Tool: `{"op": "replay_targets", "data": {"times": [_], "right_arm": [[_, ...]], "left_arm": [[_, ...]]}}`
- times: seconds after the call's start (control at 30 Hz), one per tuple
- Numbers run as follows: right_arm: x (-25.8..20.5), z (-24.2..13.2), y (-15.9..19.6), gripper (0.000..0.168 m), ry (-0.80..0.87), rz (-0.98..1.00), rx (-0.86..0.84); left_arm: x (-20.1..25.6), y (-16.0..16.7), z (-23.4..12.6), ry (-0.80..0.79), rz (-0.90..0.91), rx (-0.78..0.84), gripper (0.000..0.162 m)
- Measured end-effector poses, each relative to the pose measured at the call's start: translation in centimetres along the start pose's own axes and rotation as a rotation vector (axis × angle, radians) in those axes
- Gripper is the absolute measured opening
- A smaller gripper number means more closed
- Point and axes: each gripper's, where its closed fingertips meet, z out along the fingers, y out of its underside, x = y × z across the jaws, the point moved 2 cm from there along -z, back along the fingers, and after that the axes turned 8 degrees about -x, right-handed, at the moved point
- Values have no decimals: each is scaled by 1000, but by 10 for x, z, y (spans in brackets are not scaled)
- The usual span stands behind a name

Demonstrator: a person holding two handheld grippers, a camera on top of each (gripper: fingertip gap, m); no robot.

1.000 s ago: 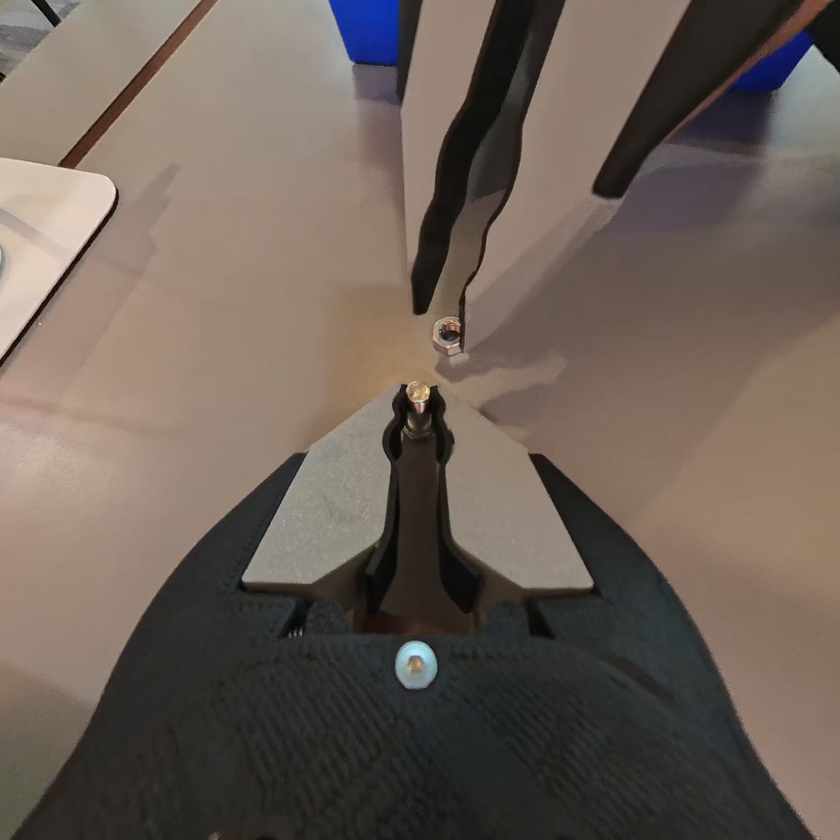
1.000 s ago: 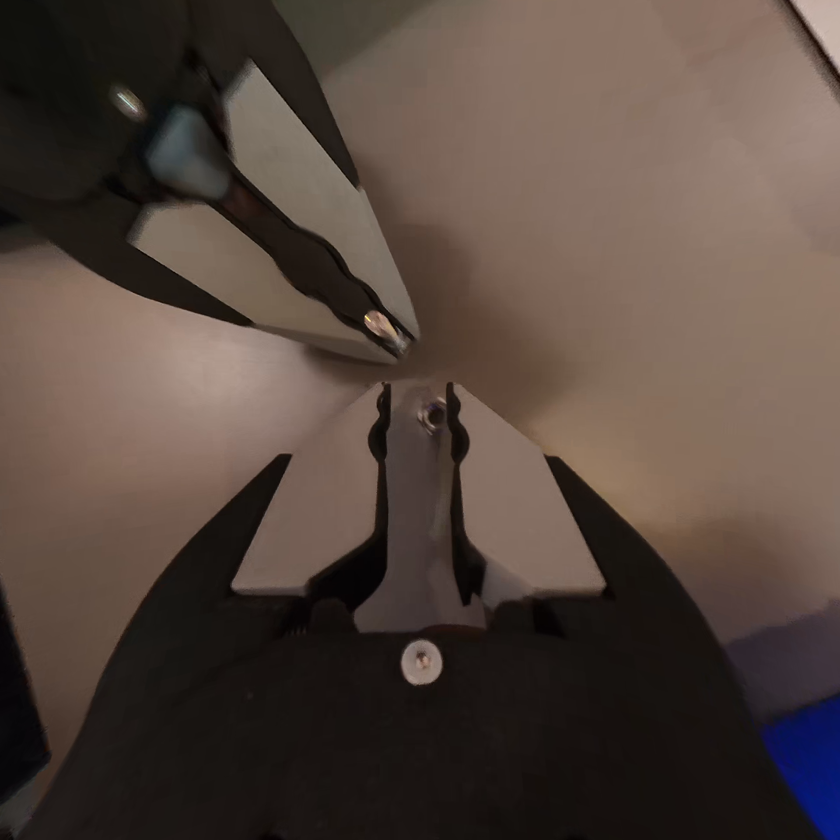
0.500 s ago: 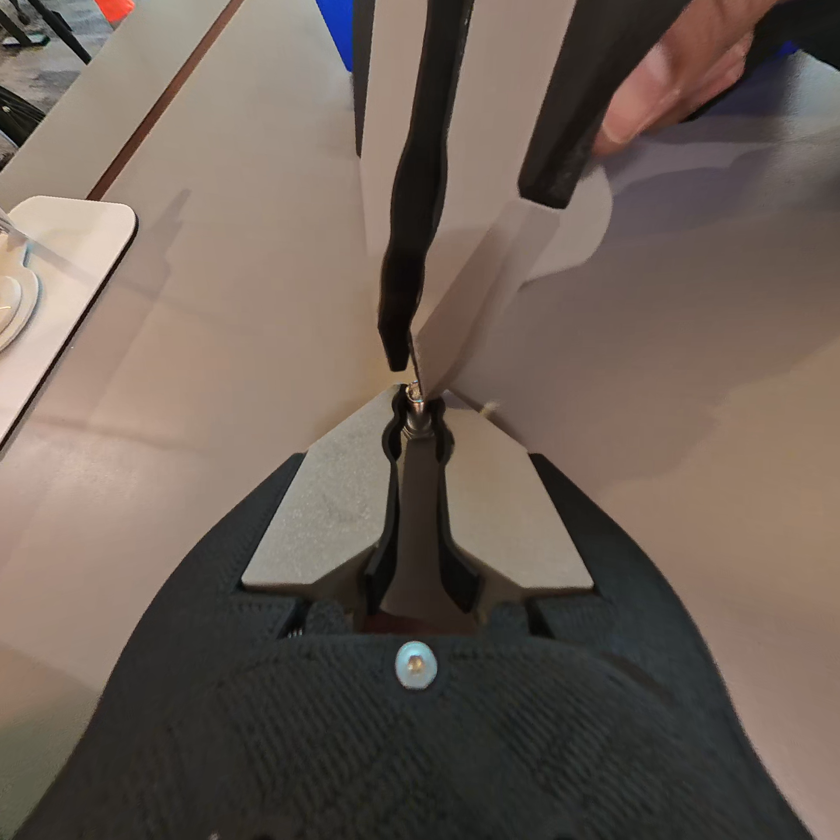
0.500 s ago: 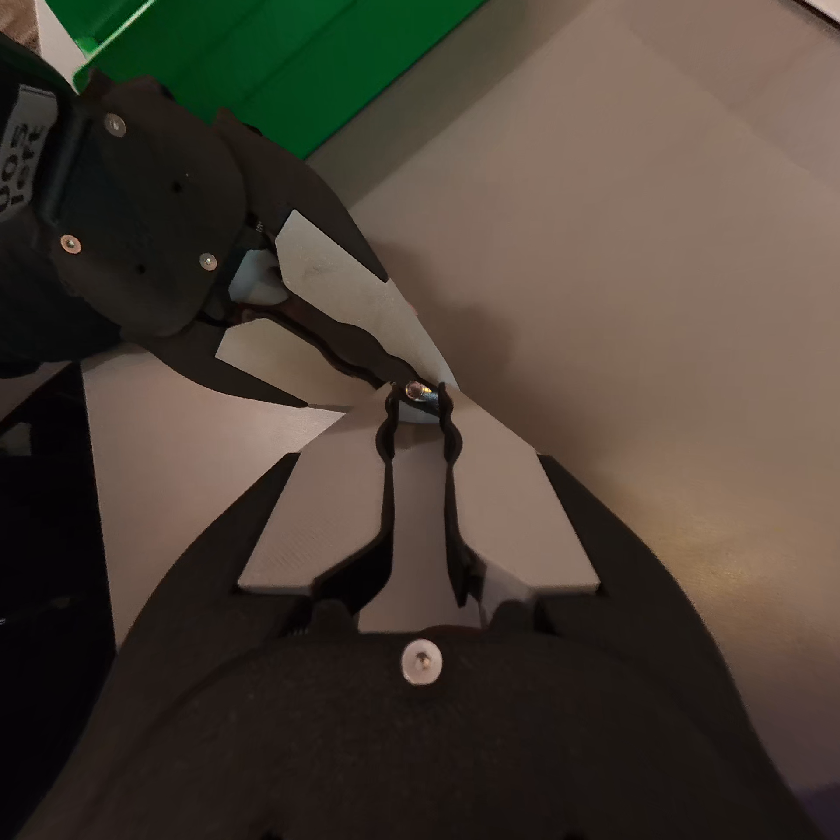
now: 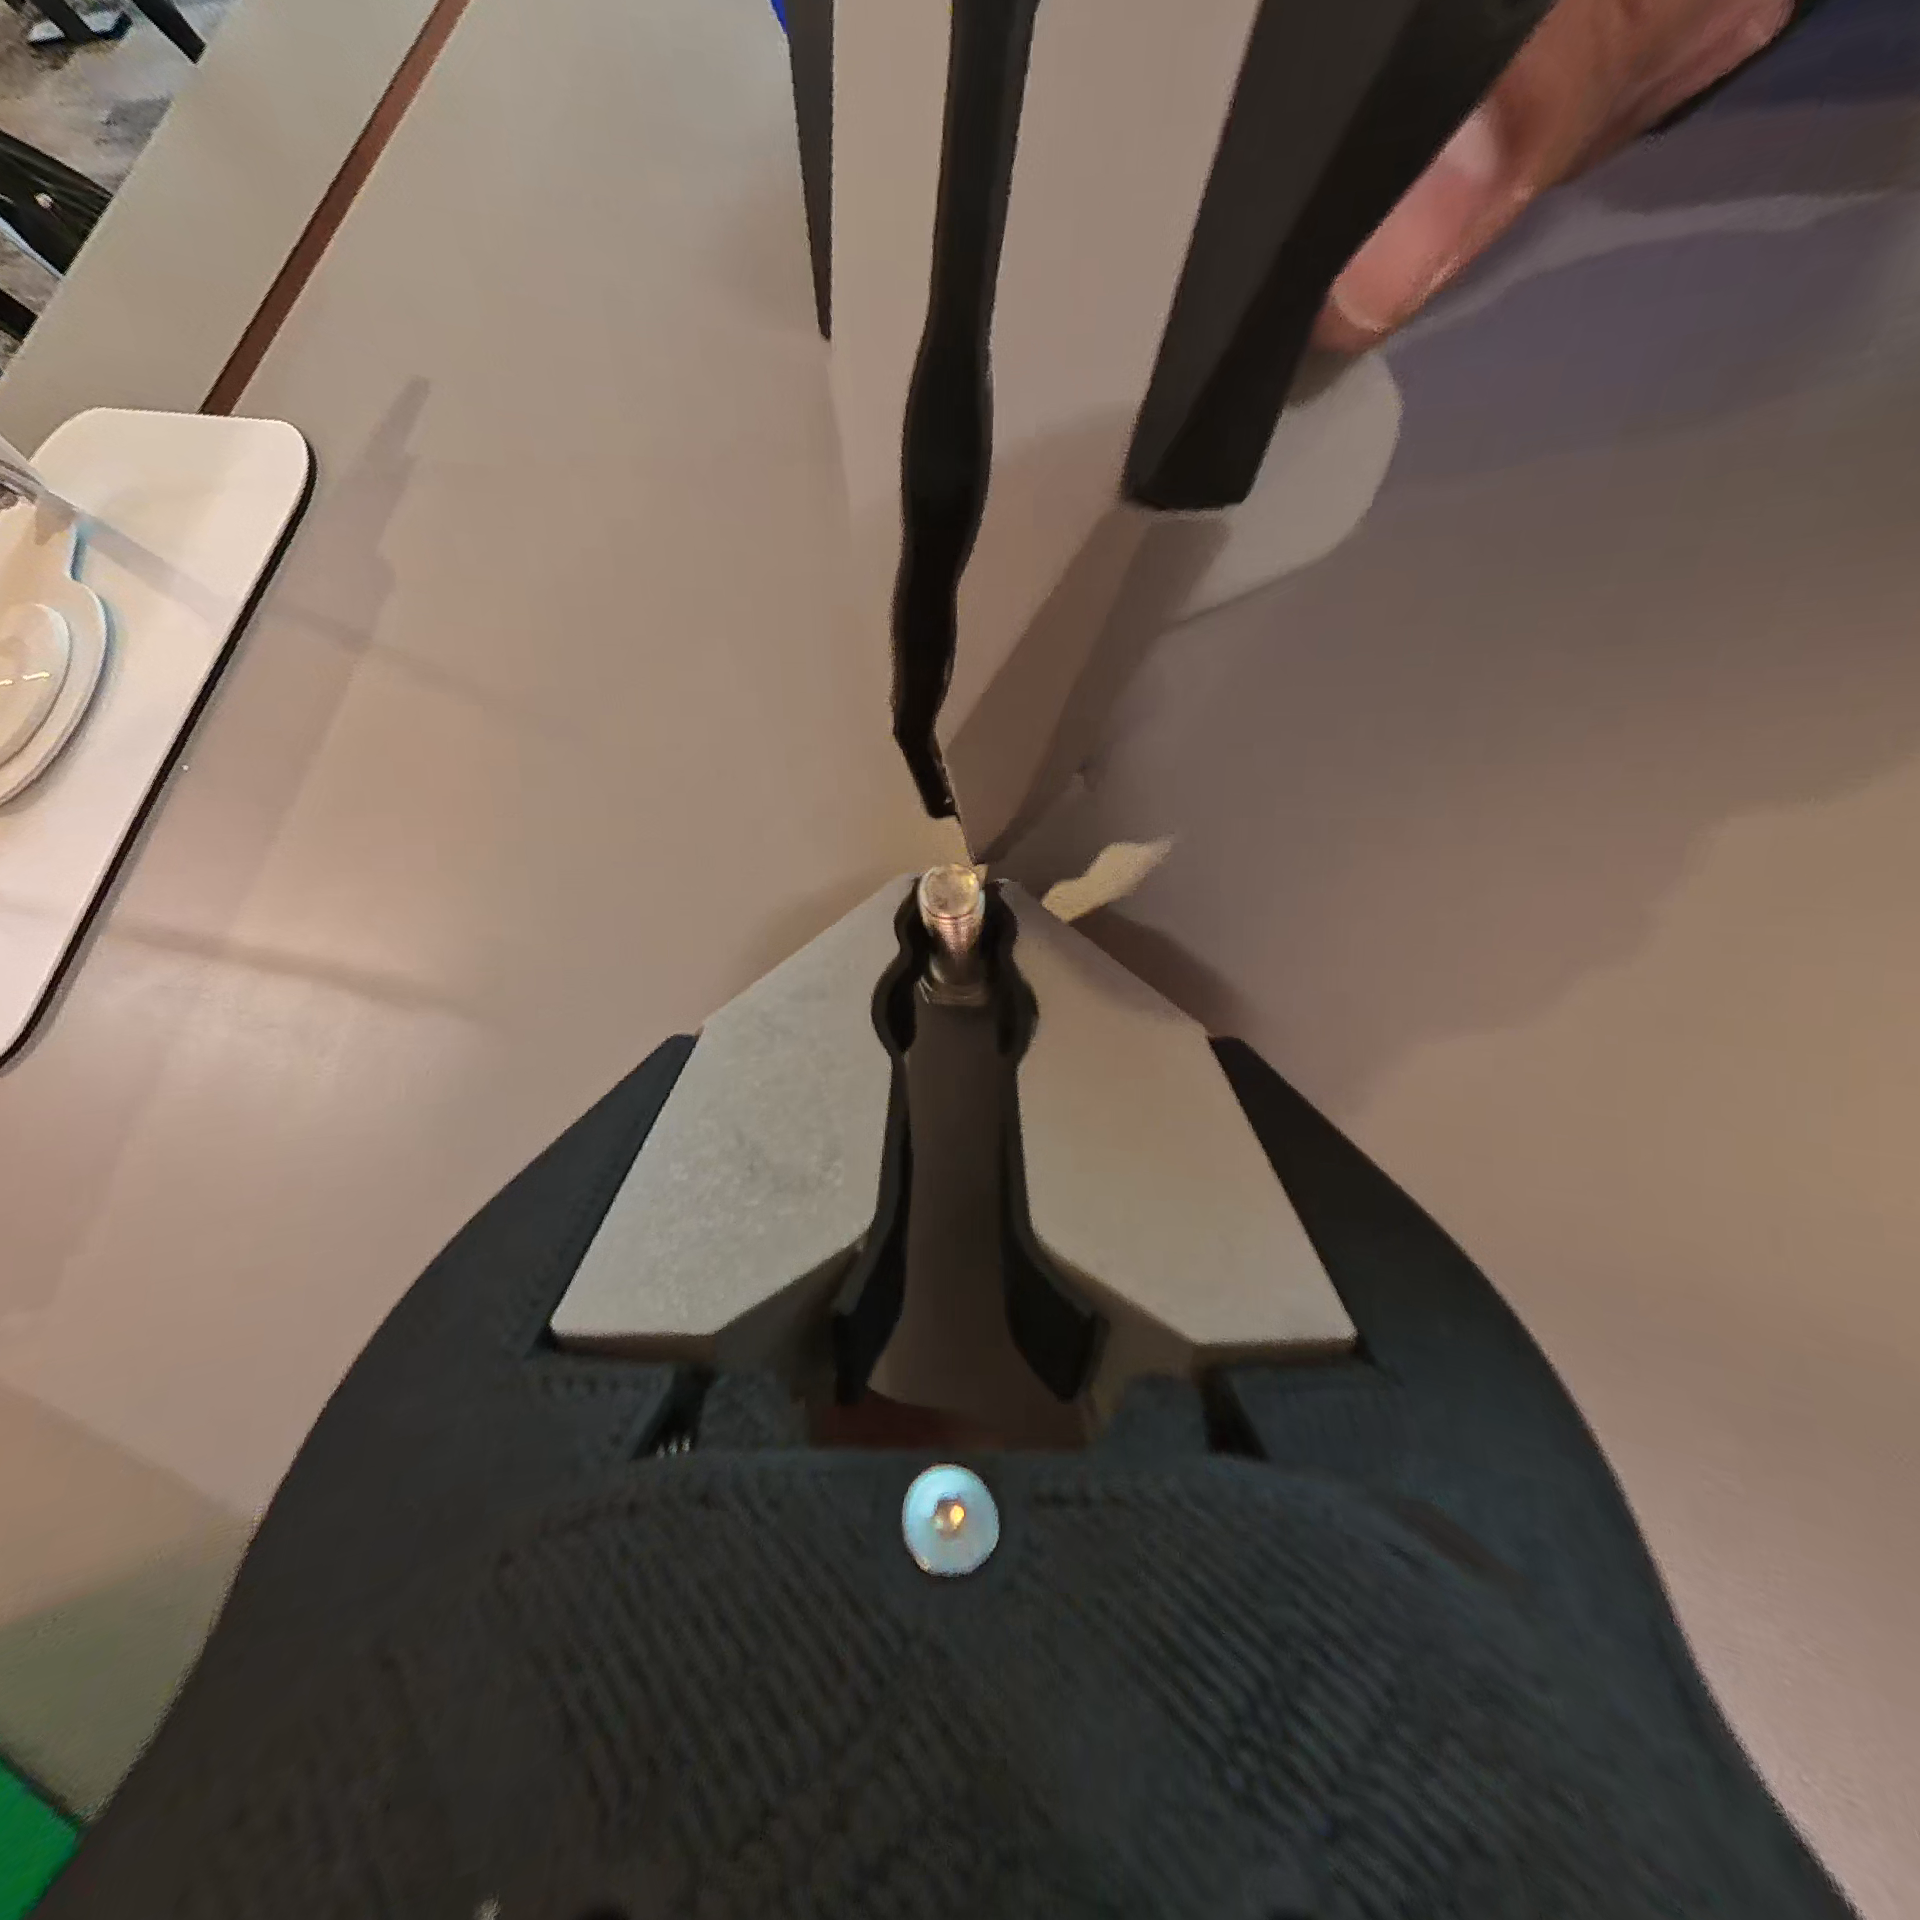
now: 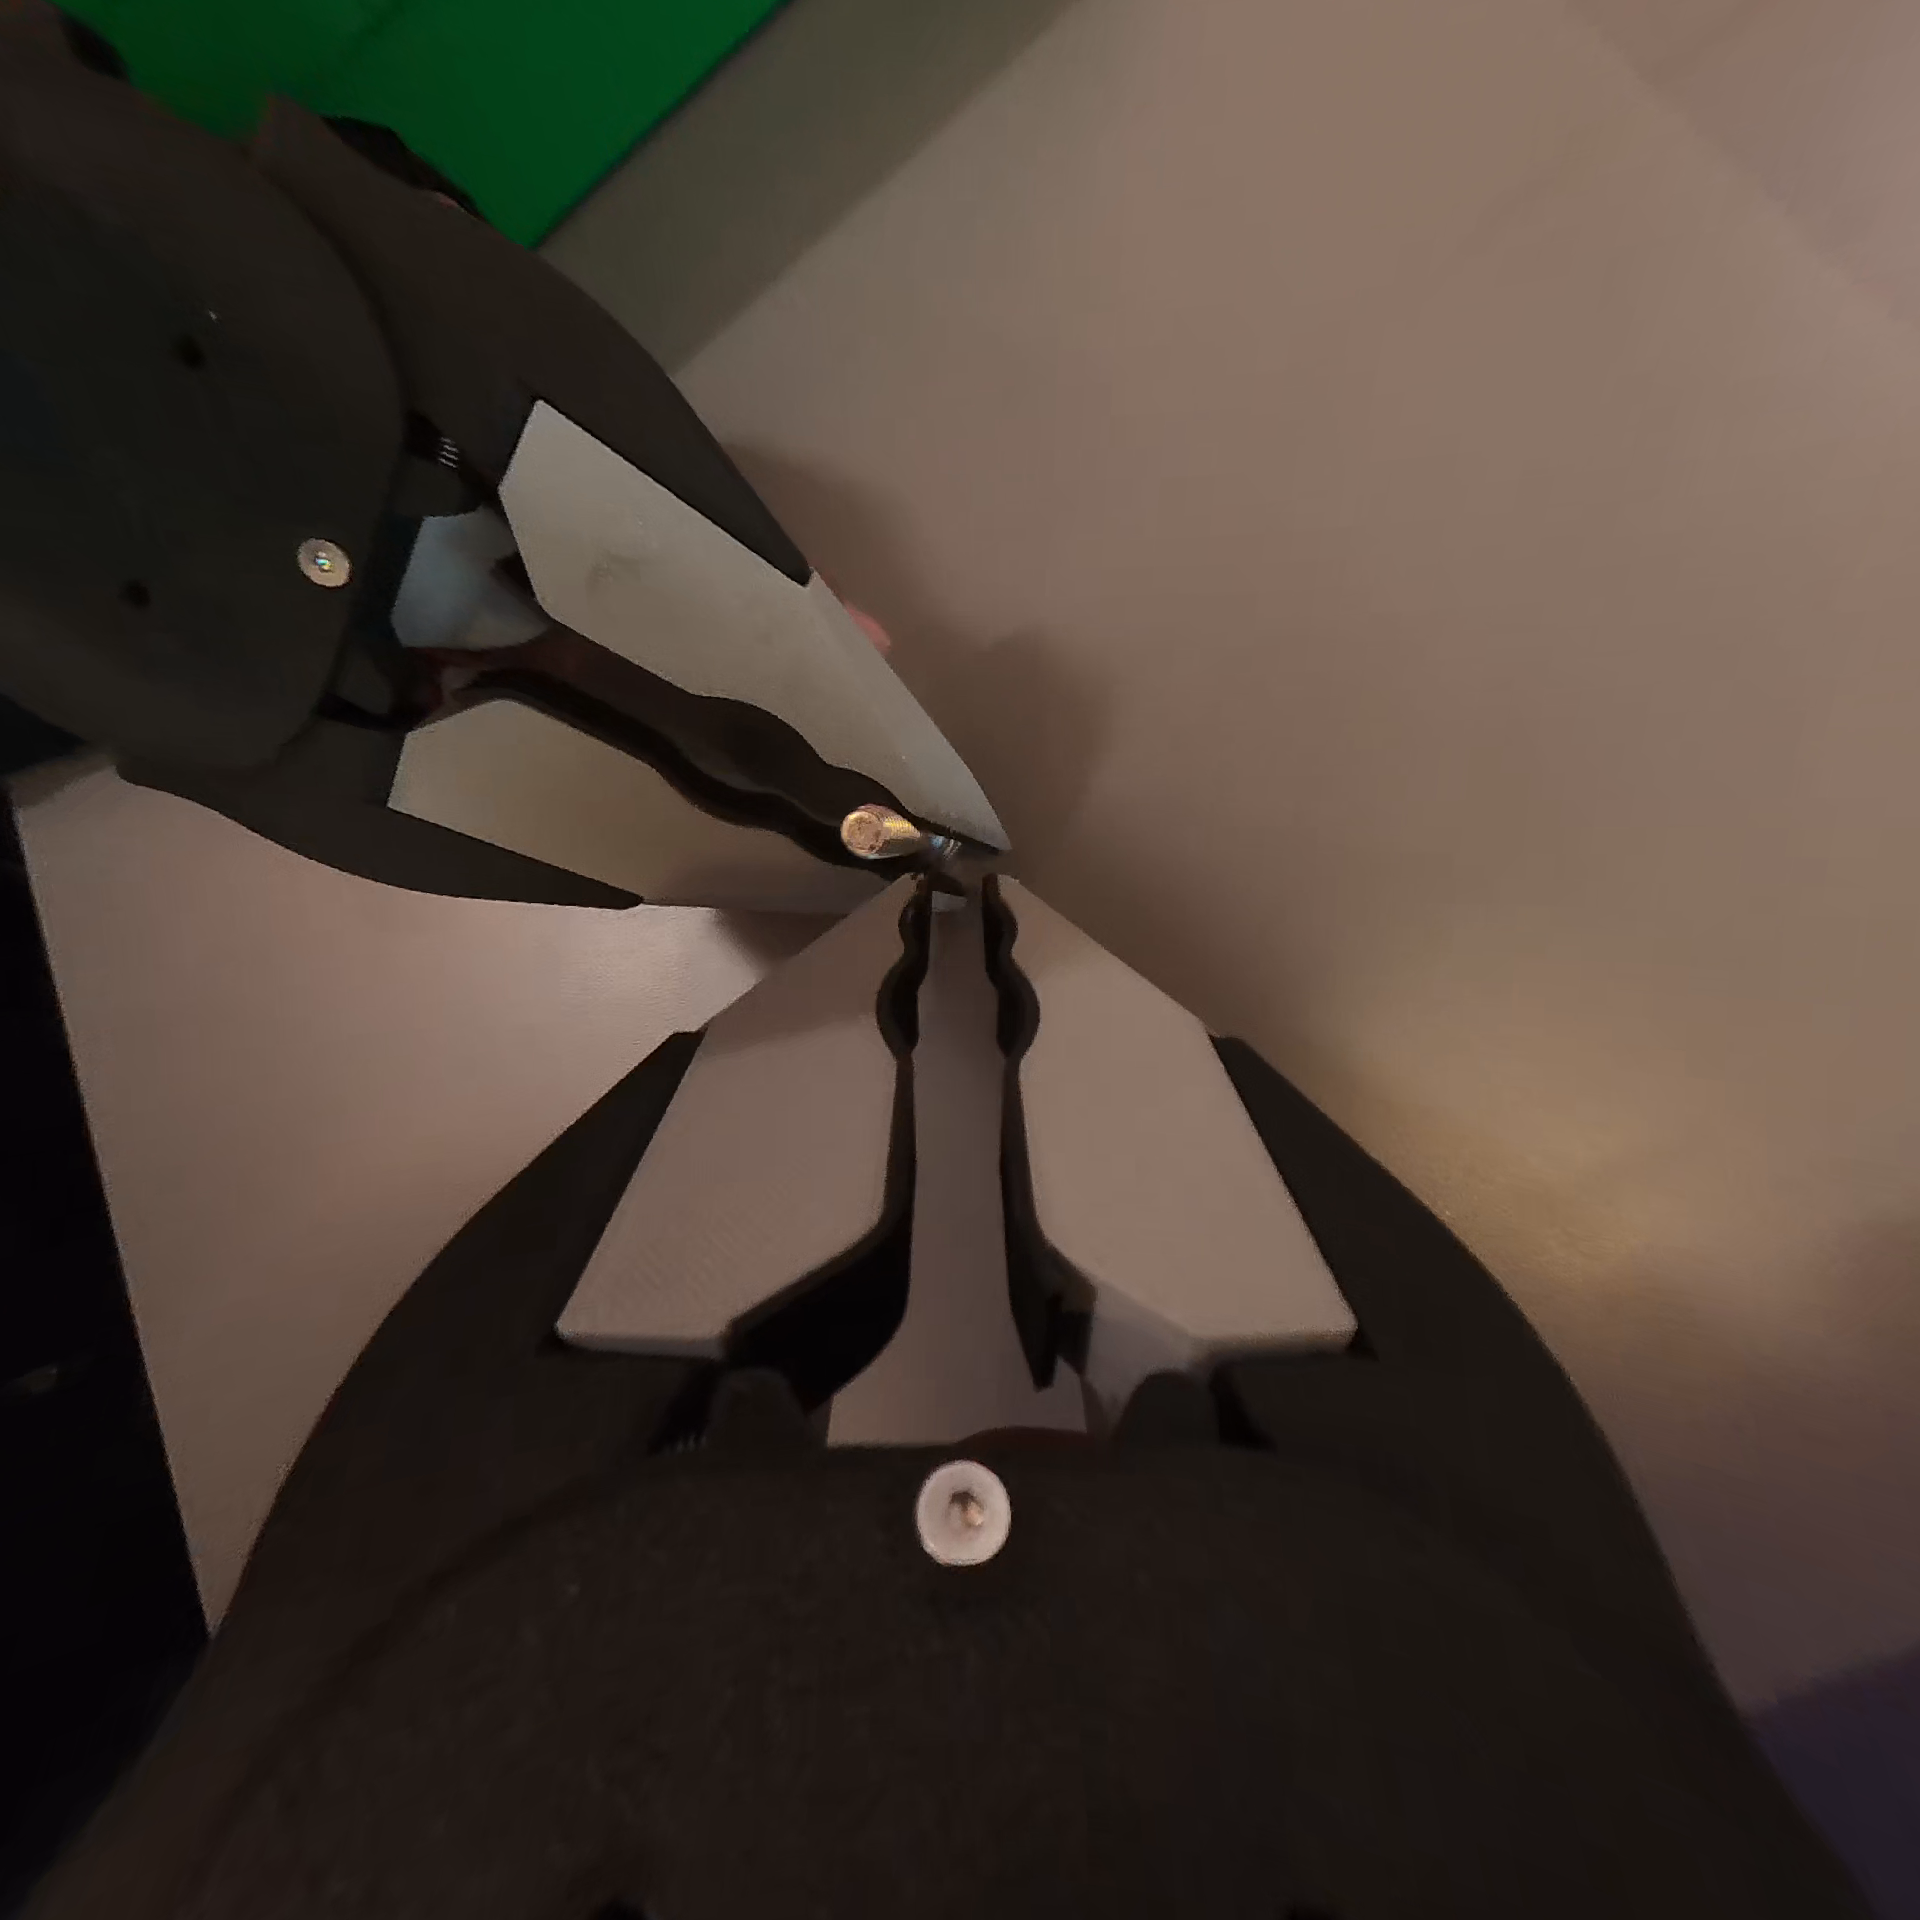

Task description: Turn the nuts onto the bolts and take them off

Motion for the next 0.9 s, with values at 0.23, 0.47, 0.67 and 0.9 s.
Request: {"op": "replay_targets", "data": {"times": [0.23, 0.47, 0.67, 0.9], "right_arm": [[-14, -8, -9, 9, -130, 25, 76], [-13, -5, -13, 3, -115, 34, 98], [-10, -5, -14, 14, -107, 56, 103], [-8, 3, -15, 15, 11, 27, 74]], "left_arm": [[-1, 0, 0, -9, 1, -2, 8], [-4, 1, 1, -34, -17, -13, 8], [-5, 1, 1, -39, -26, -16, 8], [-4, 0, 2, -66, -11, -20, 8]]}}
